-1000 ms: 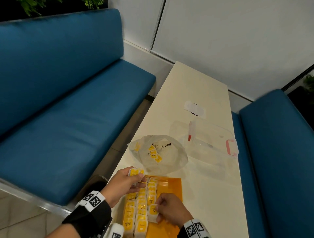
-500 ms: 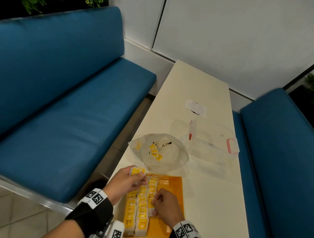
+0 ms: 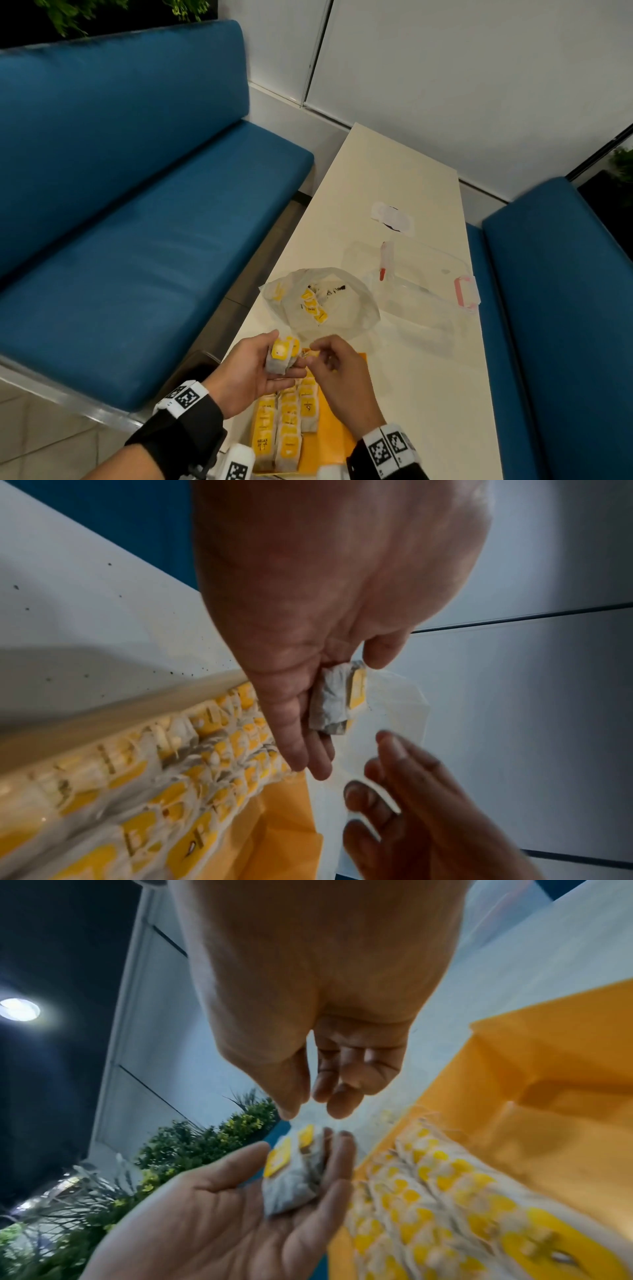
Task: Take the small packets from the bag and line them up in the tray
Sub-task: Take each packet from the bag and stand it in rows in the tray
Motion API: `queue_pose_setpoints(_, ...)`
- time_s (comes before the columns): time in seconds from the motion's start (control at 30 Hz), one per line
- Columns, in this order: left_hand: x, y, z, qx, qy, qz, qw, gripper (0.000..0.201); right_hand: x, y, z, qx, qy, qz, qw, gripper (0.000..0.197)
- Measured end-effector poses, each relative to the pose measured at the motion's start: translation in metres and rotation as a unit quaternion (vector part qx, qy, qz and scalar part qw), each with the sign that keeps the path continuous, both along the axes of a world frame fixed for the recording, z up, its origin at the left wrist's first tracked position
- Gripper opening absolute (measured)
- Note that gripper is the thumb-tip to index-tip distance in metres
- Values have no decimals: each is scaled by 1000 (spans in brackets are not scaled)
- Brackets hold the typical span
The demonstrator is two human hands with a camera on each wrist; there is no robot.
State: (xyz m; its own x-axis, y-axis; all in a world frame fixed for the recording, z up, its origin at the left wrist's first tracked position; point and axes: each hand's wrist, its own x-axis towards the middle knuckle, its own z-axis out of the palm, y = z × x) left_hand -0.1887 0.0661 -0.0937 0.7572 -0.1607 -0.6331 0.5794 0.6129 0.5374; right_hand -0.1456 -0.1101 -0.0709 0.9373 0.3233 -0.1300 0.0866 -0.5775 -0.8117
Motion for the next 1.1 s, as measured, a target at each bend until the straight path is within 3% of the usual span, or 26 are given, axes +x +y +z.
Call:
queue_pose_setpoints(0.17, -4, -9, 5, -10, -29, -14, 999, 56, 2, 16, 9, -16, -6, 85, 996, 28)
queue_pose_setpoints(0.37, -4, -12, 8, -29, -45, 3, 999, 66, -8, 20, 5, -4, -50, 64, 997, 21)
queue_pose_setpoints(0.5, -9, -12, 3, 37, -105, 17, 994, 39, -6, 16, 9, 42, -2, 50, 998, 16)
queue_pose_setpoints(0.6, -12, -7, -8, 80, -151, 23, 985, 41, 2, 10, 13, 69, 19, 37, 997, 16)
queue_pose_setpoints(0.67, -13, -6, -13, 123, -165, 26, 978, 32, 6, 6, 14, 84, 28, 26, 996, 17)
queue_pose_setpoints(0.8, -12, -8, -19, 167, -169, 37, 971, 24, 7, 2, 11, 125, 62, -6, 990, 14)
queue_pose_setpoints(1.0, -12, -11, -14, 152, -156, 32, 975, 23, 8, -11, 17, 139, 95, -14, 986, 5)
queue_pose_setpoints(1.1, -10, -7, -14, 144, -114, 61, 981, 21, 15, -20, 16, 59, 64, -17, 996, 9)
